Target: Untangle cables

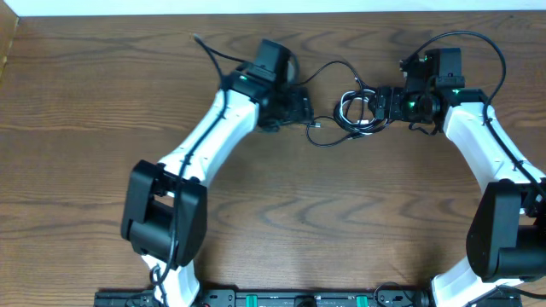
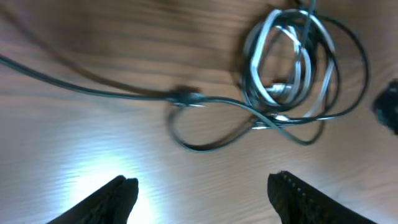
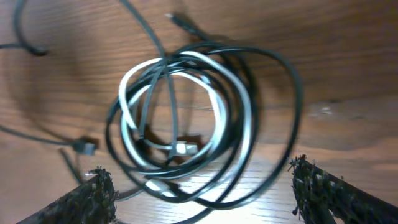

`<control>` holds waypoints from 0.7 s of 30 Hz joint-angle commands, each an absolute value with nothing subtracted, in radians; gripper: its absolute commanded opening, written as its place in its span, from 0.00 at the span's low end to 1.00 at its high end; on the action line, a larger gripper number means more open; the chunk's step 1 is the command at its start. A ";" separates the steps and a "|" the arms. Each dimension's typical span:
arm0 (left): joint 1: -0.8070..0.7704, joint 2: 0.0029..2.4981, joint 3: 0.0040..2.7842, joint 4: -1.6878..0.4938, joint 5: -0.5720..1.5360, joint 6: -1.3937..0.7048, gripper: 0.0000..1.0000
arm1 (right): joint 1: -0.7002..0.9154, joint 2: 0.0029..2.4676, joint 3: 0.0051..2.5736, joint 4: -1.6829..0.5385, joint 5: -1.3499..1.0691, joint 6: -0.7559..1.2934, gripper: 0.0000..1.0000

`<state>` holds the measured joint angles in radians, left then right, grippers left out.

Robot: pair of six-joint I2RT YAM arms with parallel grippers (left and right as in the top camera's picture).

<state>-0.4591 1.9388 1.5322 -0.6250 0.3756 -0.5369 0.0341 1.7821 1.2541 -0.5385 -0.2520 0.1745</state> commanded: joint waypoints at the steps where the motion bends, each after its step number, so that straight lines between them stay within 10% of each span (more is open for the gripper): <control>1: -0.521 2.013 1.510 -0.572 0.408 -0.706 0.75 | 0.035 1.768 1.246 -0.553 -0.139 0.190 0.89; 10: -0.632 2.098 1.510 -0.297 0.368 -0.773 0.79 | 0.030 1.768 1.246 -0.561 -0.137 0.186 0.91; 11: -0.645 2.098 1.510 -0.317 0.315 -0.772 0.38 | 0.030 1.768 1.246 -0.562 -0.137 0.185 0.91; 13: -0.647 2.098 1.510 -0.340 0.300 -0.743 0.07 | 0.030 1.768 1.246 -0.562 -0.138 0.185 0.91; 21: -0.518 1.963 1.578 -0.606 0.315 -0.495 0.07 | 0.030 1.768 1.246 -0.558 -0.214 0.126 0.91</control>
<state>-0.5995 2.0888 1.5196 -0.5110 0.3290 -0.6285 0.0322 1.7821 1.2533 -0.5594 -0.1768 0.1585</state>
